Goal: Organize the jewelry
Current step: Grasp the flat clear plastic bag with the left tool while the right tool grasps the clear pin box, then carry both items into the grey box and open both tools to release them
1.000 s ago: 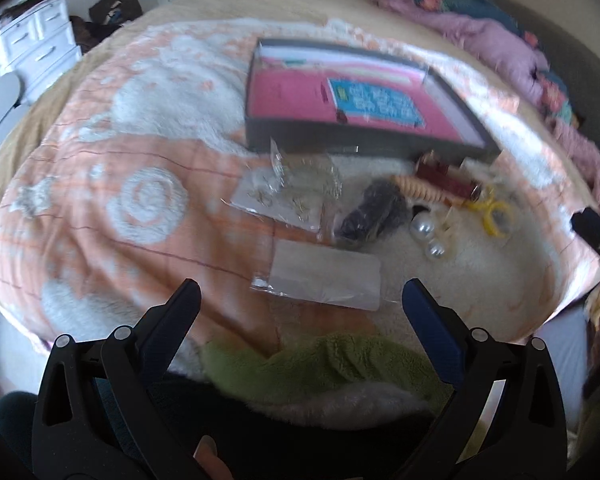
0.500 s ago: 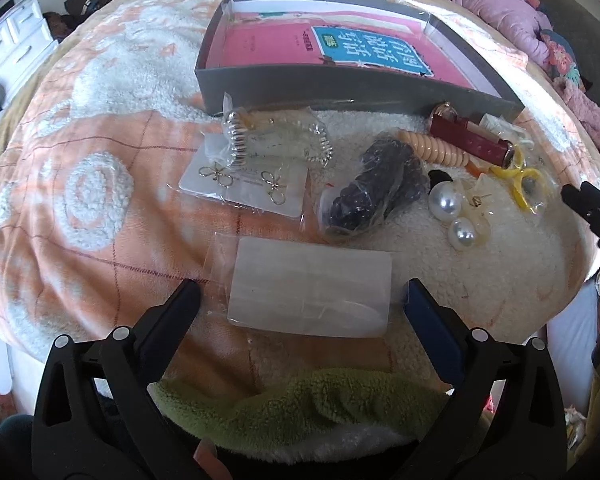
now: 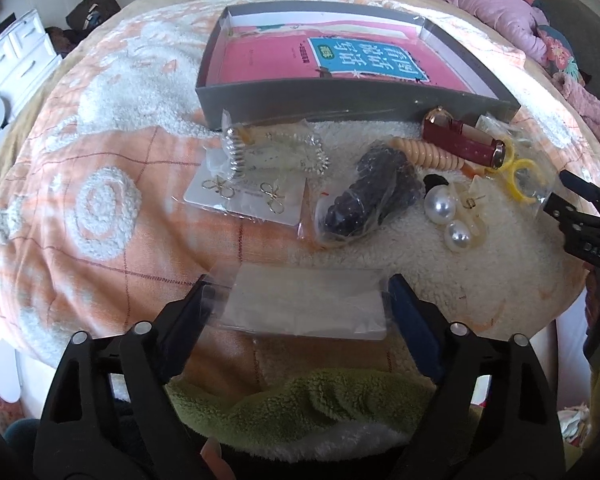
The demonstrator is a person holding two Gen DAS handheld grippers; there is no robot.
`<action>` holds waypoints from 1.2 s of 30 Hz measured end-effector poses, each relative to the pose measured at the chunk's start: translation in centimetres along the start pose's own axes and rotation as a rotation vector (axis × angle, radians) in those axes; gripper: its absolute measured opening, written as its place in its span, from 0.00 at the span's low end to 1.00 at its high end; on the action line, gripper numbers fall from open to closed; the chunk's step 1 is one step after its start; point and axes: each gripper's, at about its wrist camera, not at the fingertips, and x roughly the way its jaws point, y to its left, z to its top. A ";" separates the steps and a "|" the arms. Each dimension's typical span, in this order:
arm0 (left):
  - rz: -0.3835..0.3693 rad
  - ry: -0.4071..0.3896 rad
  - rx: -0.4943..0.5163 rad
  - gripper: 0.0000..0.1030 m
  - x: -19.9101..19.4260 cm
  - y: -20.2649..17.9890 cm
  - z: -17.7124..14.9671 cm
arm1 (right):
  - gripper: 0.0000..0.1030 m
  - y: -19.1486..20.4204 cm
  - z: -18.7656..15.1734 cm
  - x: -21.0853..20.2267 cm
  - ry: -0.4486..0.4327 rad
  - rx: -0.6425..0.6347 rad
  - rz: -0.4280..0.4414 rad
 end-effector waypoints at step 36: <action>-0.034 -0.167 -0.113 0.76 -5.1 4.7 4.9 | 0.41 -3.0 4.0 -5.6 -0.221 0.027 0.077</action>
